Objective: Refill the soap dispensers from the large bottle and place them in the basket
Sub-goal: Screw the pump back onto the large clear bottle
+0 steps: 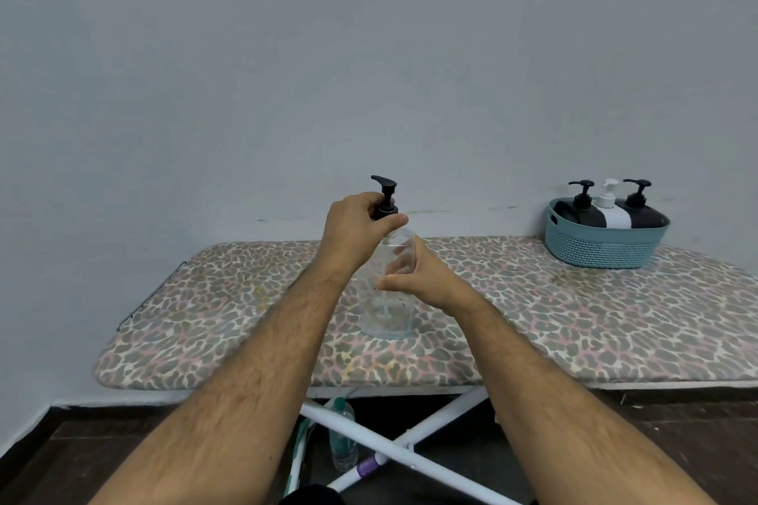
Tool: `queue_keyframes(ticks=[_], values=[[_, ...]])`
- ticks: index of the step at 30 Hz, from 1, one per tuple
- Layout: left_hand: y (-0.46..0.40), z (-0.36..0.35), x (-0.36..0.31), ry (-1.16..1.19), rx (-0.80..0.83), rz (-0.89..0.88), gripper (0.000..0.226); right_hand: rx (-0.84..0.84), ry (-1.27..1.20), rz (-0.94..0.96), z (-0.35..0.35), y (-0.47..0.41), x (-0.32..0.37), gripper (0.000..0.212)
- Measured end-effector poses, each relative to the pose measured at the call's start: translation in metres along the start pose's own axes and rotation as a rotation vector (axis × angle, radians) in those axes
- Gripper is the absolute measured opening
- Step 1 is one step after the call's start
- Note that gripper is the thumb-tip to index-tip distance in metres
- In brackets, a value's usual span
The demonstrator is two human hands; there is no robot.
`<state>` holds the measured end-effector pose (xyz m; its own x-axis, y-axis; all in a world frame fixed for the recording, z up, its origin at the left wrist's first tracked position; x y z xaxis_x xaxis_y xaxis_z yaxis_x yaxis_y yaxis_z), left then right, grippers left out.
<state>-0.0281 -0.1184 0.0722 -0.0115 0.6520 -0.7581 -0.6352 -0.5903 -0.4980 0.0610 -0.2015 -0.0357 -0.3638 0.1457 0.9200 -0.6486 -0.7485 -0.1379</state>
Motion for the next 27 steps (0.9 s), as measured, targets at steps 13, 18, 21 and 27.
queue_keyframes(ticks=[13, 18, 21, 27], values=[[0.033, 0.007, 0.044, 0.181, 0.062, 0.066, 0.084, -0.128, 0.016, -0.036, 0.004, 0.025, -0.026, 0.048], [0.055, -0.008, 0.076, 0.213, 0.183, 0.170, 0.071, -0.148, -0.016, -0.035, 0.008, 0.030, -0.031, 0.062], [0.058, -0.021, 0.086, 0.234, 0.213, 0.219, 0.067, -0.158, -0.046, -0.042, 0.015, 0.026, -0.036, 0.062], [0.019, -0.070, 0.068, 0.273, 0.218, 0.192, 0.077, -0.243, -0.096, -0.057, 0.066, 0.006, -0.047, 0.063]])
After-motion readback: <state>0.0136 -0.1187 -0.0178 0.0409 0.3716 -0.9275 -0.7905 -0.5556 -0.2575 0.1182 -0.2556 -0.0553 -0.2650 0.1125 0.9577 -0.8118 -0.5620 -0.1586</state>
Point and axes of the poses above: each hand's wrist, its own y-axis away from the middle knuckle, its own z-axis out of the back of the hand, x = y × z, the point moved 8 cm from there along -y, towards the middle knuckle, and after that the axes turned 6 degrees about -x, right-handed, at the moved point
